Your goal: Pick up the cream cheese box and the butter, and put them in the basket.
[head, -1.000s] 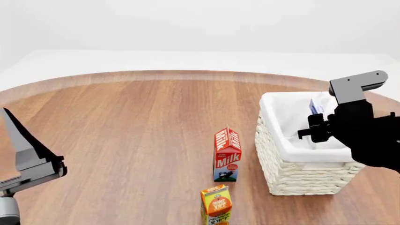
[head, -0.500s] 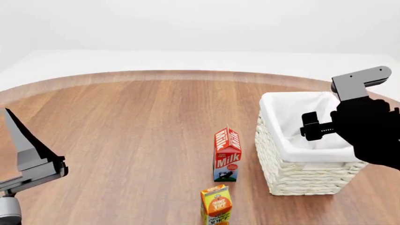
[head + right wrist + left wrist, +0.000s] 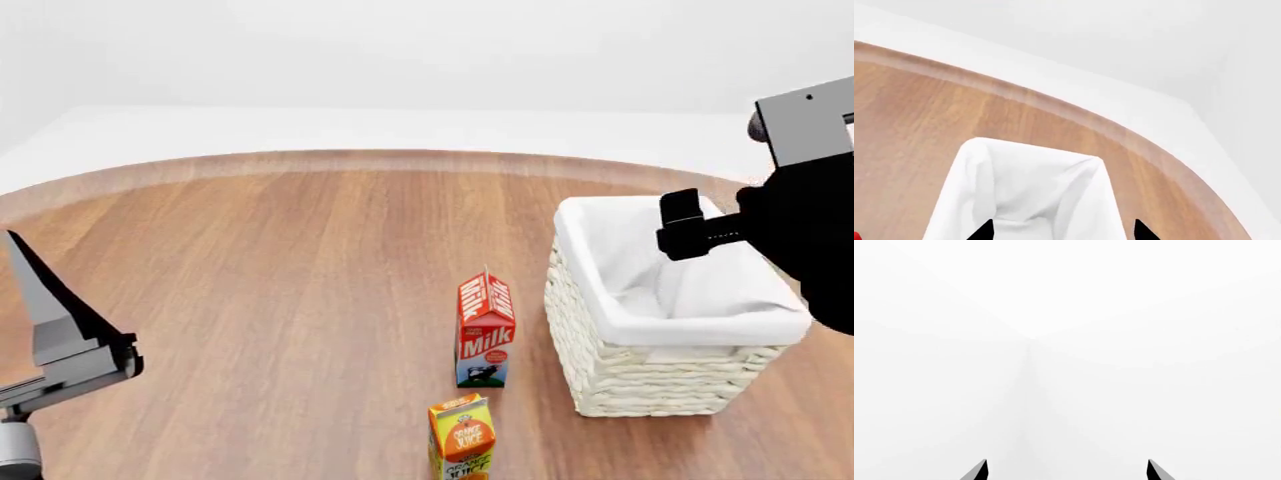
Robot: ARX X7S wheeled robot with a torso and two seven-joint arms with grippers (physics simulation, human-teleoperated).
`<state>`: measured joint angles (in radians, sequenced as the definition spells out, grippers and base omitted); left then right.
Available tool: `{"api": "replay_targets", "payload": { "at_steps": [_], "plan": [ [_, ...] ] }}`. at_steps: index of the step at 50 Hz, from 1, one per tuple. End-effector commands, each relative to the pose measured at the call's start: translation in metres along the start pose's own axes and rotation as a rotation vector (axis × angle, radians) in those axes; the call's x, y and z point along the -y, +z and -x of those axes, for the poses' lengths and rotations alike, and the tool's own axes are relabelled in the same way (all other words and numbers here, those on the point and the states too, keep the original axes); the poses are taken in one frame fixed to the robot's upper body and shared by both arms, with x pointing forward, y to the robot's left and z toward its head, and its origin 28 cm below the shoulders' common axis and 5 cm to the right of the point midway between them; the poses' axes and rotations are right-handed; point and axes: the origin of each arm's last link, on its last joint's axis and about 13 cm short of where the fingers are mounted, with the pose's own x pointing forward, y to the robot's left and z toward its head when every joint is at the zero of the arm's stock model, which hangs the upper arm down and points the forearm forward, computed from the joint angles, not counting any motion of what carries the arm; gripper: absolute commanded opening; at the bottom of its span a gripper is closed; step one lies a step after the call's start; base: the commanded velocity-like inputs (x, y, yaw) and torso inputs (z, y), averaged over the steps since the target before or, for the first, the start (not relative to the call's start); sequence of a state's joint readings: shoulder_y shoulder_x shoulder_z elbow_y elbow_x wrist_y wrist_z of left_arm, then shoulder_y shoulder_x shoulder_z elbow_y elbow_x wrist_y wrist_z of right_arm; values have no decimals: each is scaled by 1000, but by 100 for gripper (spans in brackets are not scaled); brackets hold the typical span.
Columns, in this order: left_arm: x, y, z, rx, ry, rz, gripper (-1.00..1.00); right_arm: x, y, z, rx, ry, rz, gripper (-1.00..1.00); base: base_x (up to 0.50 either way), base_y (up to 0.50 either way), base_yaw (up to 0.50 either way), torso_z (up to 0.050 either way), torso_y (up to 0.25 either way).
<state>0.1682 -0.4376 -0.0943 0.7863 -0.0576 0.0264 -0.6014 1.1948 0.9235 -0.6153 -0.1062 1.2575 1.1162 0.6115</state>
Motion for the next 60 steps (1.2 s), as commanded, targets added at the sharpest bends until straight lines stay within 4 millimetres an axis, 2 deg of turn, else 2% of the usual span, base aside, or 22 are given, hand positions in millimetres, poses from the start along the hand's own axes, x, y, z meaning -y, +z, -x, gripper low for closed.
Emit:
{"api": "replay_targets", "payload": {
  "at_steps": [1, 14, 21, 30, 43, 60],
  "plan": [
    [-3, 1, -1, 14, 13, -14, 100, -1, 19, 57, 202, 51, 38, 100, 0, 0, 0, 0, 0],
    [-4, 4, -2, 21, 17, -16, 100, -17, 25, 121, 411, 153, 124, 100, 0, 0, 0, 0, 0],
    [-4, 4, -2, 24, 21, -16, 100, -35, 18, 136, 445, 249, 167, 100, 0, 0, 0, 0, 0],
    [-5, 4, -1, 24, 22, -18, 100, -57, 7, 148, 463, 363, 225, 100, 0, 0, 0, 0, 0],
    [-5, 3, -1, 23, 23, -19, 100, -90, -24, 171, 414, 554, 285, 100, 0, 0, 0, 0, 0],
    [-7, 4, -1, 25, 26, -22, 100, -122, -52, 161, 306, 625, 282, 100, 0, 0, 0, 0, 0]
  ]
}}
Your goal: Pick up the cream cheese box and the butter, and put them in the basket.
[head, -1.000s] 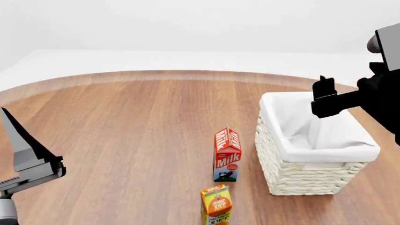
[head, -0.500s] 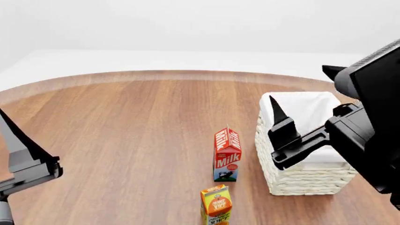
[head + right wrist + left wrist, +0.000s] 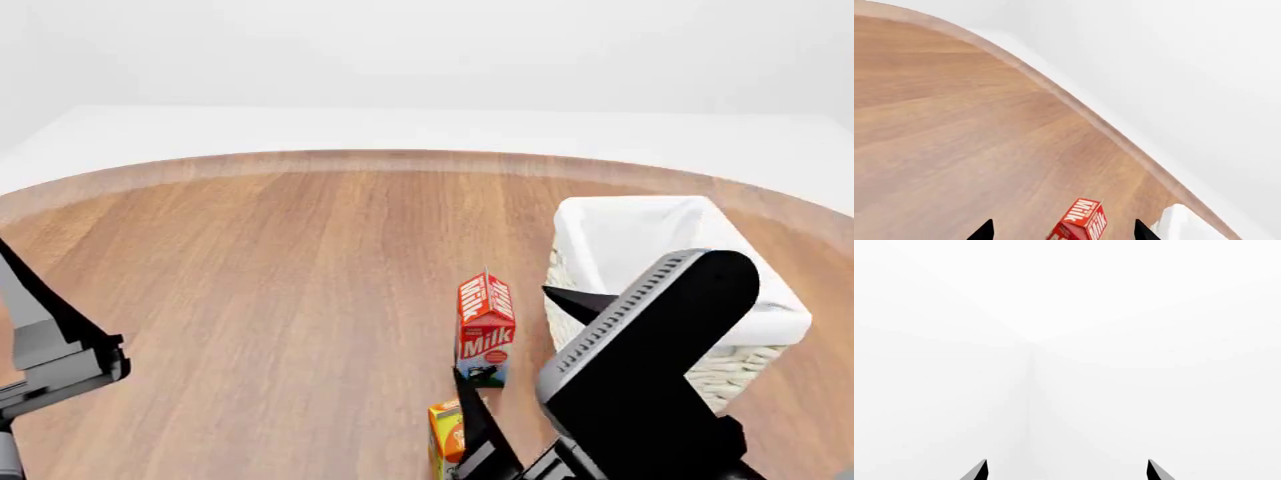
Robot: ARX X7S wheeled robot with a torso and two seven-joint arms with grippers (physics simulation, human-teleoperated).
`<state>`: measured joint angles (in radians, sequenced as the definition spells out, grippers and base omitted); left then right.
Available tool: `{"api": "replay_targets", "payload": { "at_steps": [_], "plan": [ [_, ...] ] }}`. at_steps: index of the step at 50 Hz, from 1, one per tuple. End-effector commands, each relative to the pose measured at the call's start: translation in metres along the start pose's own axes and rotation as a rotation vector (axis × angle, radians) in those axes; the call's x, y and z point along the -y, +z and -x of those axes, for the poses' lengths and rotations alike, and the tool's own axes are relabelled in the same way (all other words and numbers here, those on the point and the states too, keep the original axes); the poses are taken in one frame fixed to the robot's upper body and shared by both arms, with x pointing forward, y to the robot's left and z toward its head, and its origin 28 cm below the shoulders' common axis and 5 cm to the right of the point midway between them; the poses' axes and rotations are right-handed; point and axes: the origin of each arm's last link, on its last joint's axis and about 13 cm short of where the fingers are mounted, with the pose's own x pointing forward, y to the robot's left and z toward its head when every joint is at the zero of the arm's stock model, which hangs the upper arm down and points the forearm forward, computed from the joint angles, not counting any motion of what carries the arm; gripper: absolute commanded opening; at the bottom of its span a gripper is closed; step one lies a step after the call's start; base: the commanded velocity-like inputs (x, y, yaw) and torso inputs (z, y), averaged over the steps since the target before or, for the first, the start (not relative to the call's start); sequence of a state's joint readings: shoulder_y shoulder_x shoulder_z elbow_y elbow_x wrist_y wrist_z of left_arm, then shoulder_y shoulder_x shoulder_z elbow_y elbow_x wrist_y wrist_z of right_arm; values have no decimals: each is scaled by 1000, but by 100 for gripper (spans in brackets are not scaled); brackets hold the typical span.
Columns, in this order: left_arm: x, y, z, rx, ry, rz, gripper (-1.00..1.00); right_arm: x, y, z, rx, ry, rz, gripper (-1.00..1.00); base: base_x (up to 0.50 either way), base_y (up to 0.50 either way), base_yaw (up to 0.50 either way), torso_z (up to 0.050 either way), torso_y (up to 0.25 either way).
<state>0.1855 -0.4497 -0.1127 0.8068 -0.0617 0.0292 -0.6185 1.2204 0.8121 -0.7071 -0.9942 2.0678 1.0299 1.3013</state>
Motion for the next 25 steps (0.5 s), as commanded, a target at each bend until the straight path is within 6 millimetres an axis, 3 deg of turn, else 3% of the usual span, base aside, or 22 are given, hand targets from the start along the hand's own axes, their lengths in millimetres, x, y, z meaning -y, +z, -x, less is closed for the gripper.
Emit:
{"api": "replay_targets", "payload": {
  "at_steps": [1, 9, 25],
  "plan": [
    [-3, 0, -1, 10, 13, -16, 100, -26, -14, -9, -26, 83, -32, 100, 0, 0, 0, 0, 0],
    [-4, -1, -1, 5, 14, -15, 100, -38, -23, -23, -77, 109, -68, 100, 0, 0, 0, 0, 0],
    [-5, -3, -1, 2, 21, -15, 100, -67, -28, -25, -97, 217, -101, 100, 0, 0, 0, 0, 0]
  ]
}}
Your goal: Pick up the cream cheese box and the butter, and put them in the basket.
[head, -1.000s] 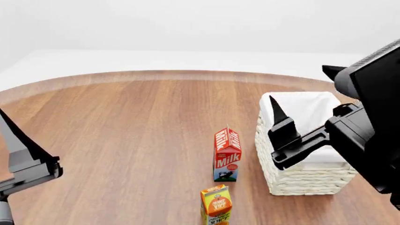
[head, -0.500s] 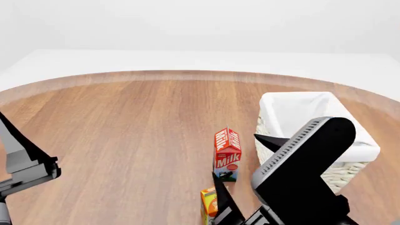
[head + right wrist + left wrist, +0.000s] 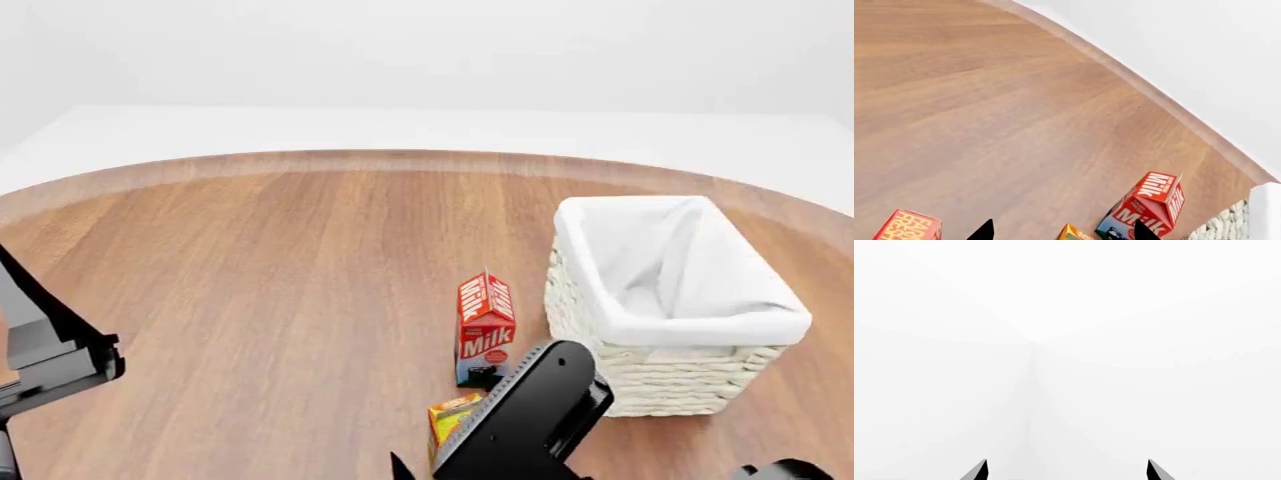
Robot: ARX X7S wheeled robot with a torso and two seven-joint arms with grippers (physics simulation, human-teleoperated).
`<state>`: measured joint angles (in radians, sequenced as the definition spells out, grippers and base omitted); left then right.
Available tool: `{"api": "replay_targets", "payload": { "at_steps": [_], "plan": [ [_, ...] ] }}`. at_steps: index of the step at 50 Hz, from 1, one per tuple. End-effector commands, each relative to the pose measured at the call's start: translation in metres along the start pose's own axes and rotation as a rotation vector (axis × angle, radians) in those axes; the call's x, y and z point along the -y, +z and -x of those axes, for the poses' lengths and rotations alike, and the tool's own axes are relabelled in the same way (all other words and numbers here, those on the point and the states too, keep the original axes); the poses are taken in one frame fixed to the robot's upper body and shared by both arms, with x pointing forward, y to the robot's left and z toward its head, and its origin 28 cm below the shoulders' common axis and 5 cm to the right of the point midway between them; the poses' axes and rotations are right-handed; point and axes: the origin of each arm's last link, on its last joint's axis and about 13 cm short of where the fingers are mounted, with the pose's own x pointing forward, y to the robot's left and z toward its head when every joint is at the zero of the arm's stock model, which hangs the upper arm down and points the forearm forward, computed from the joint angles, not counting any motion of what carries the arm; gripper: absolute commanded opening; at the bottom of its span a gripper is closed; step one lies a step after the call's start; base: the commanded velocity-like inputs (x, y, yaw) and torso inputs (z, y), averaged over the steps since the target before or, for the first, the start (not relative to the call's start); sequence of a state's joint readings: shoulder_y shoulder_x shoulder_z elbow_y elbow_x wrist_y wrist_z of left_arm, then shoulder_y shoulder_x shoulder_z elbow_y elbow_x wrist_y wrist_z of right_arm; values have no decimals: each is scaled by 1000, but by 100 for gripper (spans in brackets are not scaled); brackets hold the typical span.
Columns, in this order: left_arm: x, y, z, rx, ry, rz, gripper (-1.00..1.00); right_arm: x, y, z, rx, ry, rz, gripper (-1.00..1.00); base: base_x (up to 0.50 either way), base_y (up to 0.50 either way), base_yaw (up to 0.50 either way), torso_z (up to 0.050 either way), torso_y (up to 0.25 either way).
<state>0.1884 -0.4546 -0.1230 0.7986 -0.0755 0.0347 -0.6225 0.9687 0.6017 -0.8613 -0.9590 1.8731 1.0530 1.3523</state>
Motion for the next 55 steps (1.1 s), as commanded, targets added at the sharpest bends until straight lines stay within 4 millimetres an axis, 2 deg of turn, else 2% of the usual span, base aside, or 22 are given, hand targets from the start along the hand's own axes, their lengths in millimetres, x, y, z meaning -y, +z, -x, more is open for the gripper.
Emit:
{"api": "replay_targets", "payload": {
  "at_steps": [1, 15, 33, 55],
  "plan": [
    [-3, -1, -1, 7, 14, -15, 100, -20, -5, -8, 4, 74, -32, 100, 0, 0, 0, 0, 0],
    [-3, -3, 0, 6, 13, -16, 100, -36, -8, -13, -22, 124, -86, 100, 0, 0, 0, 0, 0],
    [-5, -4, 0, 0, 24, -23, 100, -67, 0, -11, -5, 194, -222, 100, 0, 0, 0, 0, 0],
    [-8, -5, -1, 1, 36, -28, 100, -83, -15, -24, -34, 247, -326, 100, 0, 0, 0, 0, 0]
  ]
}}
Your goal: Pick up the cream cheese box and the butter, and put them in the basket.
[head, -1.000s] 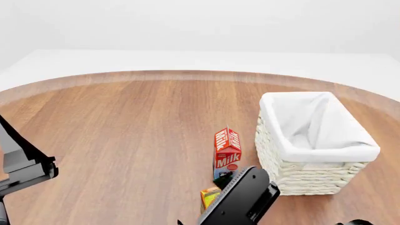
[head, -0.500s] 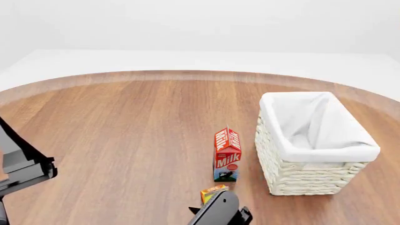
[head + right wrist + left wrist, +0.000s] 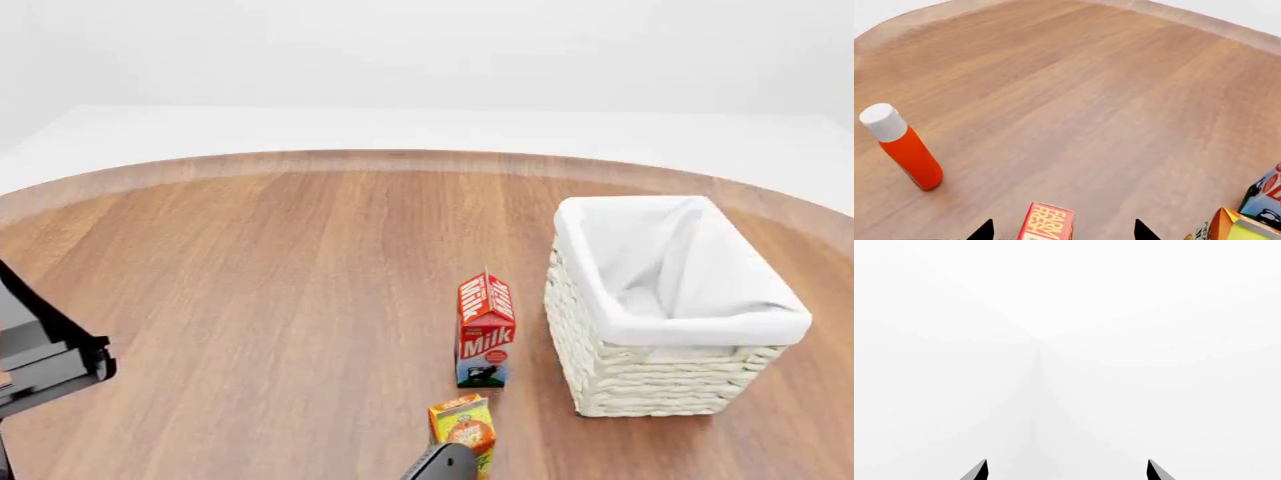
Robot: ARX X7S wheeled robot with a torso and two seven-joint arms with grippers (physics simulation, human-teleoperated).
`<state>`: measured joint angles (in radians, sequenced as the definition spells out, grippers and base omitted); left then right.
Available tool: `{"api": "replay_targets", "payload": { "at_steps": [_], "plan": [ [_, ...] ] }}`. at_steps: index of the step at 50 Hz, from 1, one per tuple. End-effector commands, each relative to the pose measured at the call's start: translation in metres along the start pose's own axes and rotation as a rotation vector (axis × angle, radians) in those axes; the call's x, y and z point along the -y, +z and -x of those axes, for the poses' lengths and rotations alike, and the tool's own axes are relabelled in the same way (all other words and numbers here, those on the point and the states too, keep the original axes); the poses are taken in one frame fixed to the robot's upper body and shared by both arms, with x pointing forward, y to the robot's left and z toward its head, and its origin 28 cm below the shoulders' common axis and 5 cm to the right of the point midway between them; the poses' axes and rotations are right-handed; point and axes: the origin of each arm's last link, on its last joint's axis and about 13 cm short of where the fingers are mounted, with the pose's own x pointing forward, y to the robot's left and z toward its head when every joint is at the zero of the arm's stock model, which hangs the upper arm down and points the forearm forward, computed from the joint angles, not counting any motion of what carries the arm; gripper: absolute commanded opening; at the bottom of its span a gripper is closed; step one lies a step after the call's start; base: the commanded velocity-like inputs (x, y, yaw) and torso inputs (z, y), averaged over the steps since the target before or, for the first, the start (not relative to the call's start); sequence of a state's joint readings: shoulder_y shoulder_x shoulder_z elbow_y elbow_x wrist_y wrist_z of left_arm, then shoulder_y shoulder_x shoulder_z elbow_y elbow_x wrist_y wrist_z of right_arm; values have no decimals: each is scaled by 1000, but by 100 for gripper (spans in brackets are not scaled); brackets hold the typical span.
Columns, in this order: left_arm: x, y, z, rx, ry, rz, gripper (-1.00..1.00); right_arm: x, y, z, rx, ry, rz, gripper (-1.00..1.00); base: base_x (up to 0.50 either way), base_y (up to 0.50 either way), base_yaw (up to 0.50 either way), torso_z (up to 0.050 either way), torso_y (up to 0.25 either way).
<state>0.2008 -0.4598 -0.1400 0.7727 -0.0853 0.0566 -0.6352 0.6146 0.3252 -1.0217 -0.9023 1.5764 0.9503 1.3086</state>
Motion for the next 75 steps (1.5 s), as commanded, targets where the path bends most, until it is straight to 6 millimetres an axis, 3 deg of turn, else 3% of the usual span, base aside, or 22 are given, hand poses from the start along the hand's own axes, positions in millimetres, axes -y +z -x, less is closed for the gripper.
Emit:
{"api": "replay_targets", "payload": {
  "at_steps": [1, 32, 57, 75],
  "plan": [
    [-4, 0, -1, 11, 18, -17, 100, -5, -4, -10, 16, 24, -60, 100, 0, 0, 0, 0, 0],
    [-8, 0, -3, 9, 36, -21, 100, -28, -39, -33, 44, -8, -168, 100, 0, 0, 0, 0, 0],
    [-13, 0, -5, 8, 53, -28, 100, -27, -45, -56, -42, -28, -298, 100, 0, 0, 0, 0, 0],
    [-14, 0, -5, 10, 60, -29, 100, -17, -65, -77, -133, -14, -361, 100, 0, 0, 0, 0, 0]
  ]
}}
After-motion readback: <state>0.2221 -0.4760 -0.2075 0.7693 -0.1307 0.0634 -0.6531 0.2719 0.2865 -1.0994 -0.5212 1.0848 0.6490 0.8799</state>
